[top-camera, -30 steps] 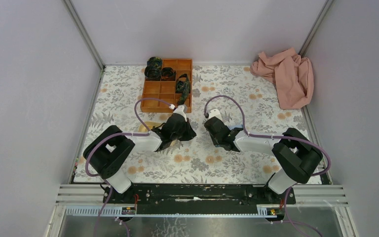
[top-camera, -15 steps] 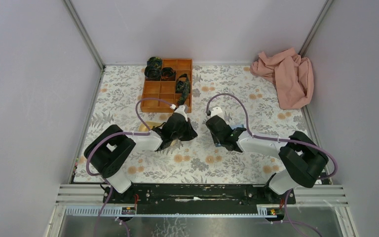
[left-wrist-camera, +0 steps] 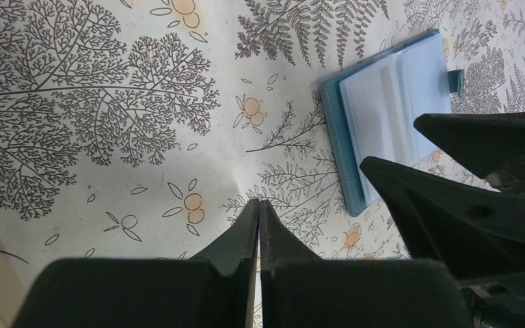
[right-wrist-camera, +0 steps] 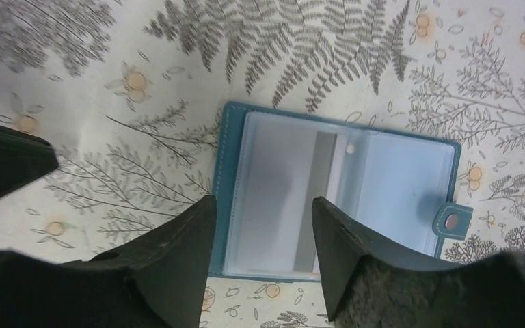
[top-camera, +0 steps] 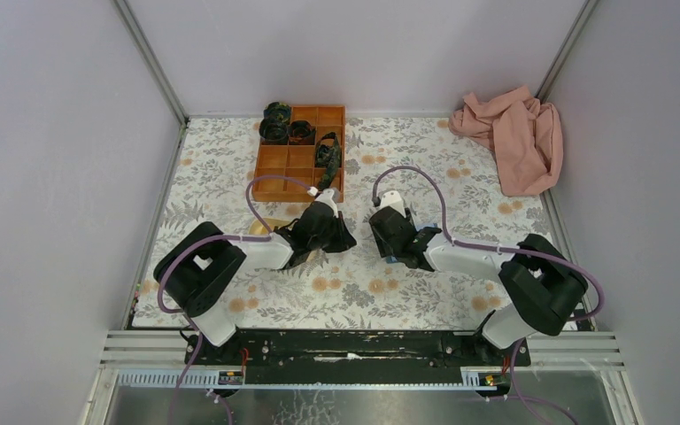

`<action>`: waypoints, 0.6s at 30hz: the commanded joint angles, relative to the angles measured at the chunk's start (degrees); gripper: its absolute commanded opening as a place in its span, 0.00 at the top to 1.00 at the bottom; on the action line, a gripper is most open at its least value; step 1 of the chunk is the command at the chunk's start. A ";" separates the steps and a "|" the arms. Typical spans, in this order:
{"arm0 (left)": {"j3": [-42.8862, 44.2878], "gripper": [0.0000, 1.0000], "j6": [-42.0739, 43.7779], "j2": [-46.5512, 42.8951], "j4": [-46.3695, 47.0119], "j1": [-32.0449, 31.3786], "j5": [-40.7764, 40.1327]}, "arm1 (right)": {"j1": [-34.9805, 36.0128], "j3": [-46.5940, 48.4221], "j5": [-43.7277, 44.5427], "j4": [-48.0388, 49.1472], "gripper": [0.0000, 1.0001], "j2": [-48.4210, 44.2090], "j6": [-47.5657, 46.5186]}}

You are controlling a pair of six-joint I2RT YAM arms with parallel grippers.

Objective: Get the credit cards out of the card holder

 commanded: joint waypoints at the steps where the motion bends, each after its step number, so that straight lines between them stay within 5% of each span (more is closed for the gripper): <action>1: 1.56 0.97 -0.28 0.83 2.44 0.50 1.14 | -0.01 2.33 3.57 -2.18 0.40 1.35 0.37; 8: 1.78 0.97 -0.28 0.96 2.21 0.50 1.53 | 0.02 3.22 2.60 -2.86 0.42 4.53 0.46; 11: 1.86 0.97 -0.24 0.97 2.20 0.50 1.77 | -0.06 3.51 2.38 -3.11 0.57 5.44 1.13; 16: 1.87 0.97 -0.41 1.21 2.29 0.50 2.21 | -1.08 3.24 1.71 -3.19 0.68 5.30 2.47; 18: 2.00 0.97 -0.53 1.33 2.36 0.49 2.38 | -1.56 2.98 1.02 -3.03 0.81 5.03 2.84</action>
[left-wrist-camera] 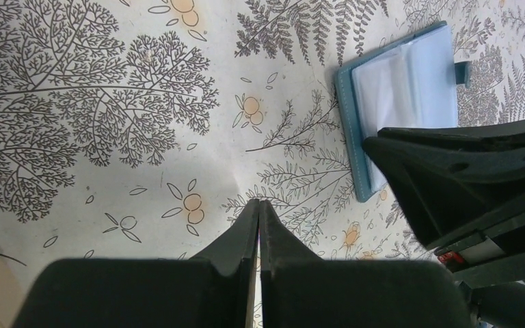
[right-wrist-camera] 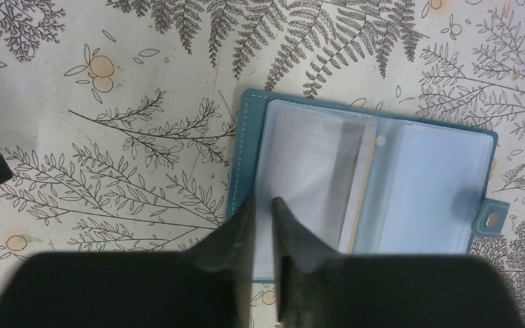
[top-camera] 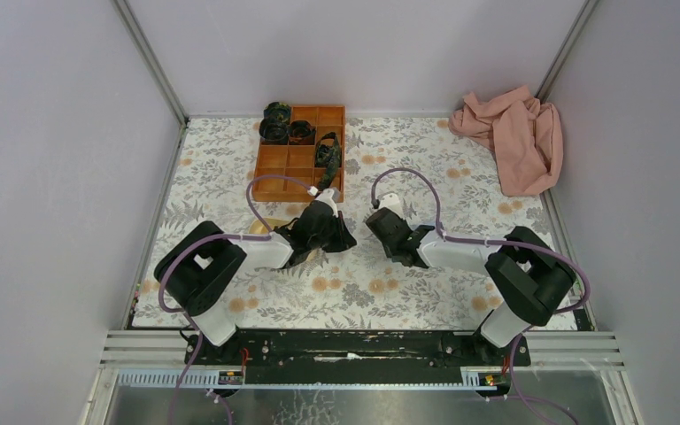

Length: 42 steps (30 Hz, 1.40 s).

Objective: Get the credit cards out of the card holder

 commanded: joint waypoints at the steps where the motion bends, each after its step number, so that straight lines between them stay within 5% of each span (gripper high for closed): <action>1: 1.61 0.97 -0.48 1.13 2.37 0.24 0.95 | -1.56 1.52 0.04 -0.43 0.89 -0.67 1.87; 4: 1.62 0.97 -0.57 1.23 2.43 0.30 1.19 | -2.37 1.17 -0.30 -0.20 1.00 -1.50 2.19; 23: 1.92 0.97 -0.92 1.95 2.79 0.27 2.67 | -6.43 -4.57 -7.79 4.38 1.00 -13.77 3.54; 42: -2.52 0.97 -1.27 -4.55 9.99 0.26 5.49 | -4.25 -3.05 -22.95 7.11 1.00 -15.38 7.73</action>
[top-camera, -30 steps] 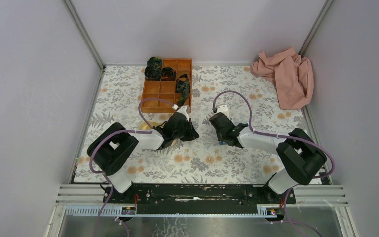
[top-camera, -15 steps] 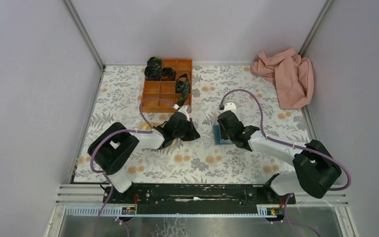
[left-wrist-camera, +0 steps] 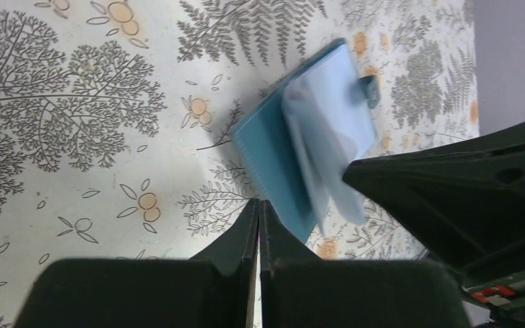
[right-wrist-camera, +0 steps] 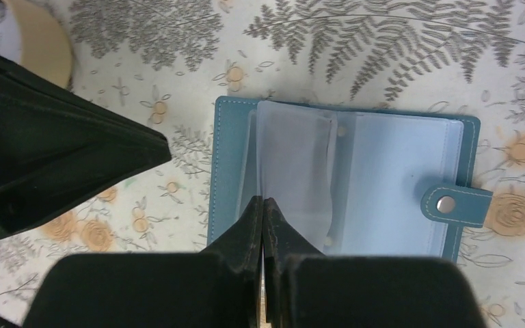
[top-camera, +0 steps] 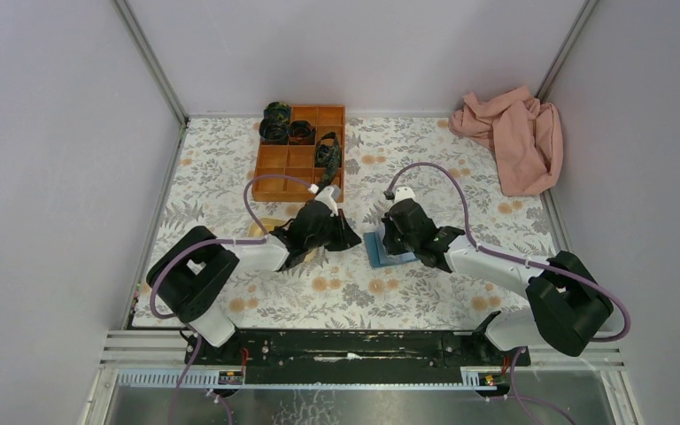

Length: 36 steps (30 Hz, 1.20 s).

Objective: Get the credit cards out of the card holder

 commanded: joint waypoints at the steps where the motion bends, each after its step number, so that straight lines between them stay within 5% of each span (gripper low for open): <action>1: -1.95 0.97 -0.22 -2.71 7.75 0.21 2.04 | 0.84 1.46 -4.11 3.18 1.00 -2.65 2.43; 18: -4.98 0.93 -6.16 0.65 23.96 0.26 10.69 | -0.19 -2.63 -1.18 2.07 1.00 -7.14 5.08; 27: -5.04 0.92 -5.59 0.85 23.90 0.36 11.24 | -3.80 -6.83 0.15 1.78 1.00 -8.68 7.55; 30: -4.95 0.92 -5.67 1.41 23.99 0.34 11.63 | -4.22 -7.15 3.21 0.37 0.72 -9.04 7.46; 36: -4.86 0.92 -5.67 2.04 24.16 0.37 12.12 | -4.69 -7.67 4.37 -0.17 0.49 -9.55 6.34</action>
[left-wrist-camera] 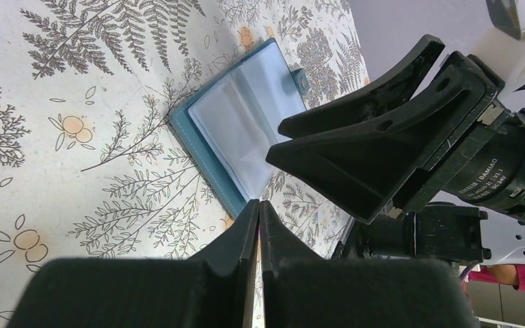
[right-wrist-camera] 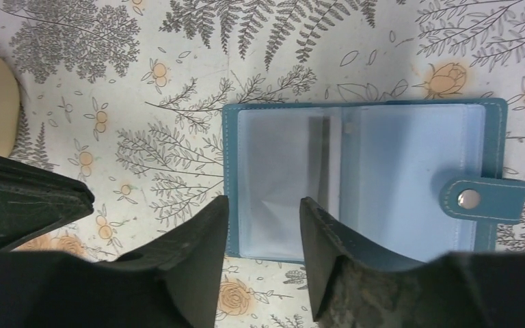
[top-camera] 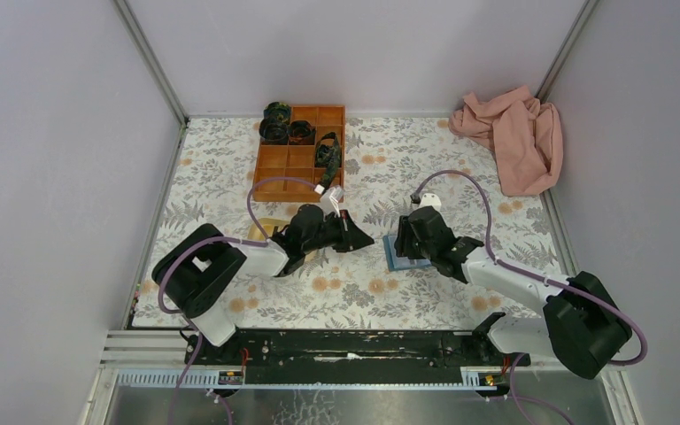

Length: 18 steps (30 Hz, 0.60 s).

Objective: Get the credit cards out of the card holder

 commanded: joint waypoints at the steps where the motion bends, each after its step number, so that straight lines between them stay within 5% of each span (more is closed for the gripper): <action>1: -0.11 0.92 -0.13 0.99 4.04 0.32 1.20 | -0.45 0.26 2.99 -0.70 0.47 -1.30 -0.97; 18: 0.68 0.92 -1.23 3.69 5.19 0.33 3.28 | 1.32 5.57 4.41 -5.50 0.22 7.95 -7.97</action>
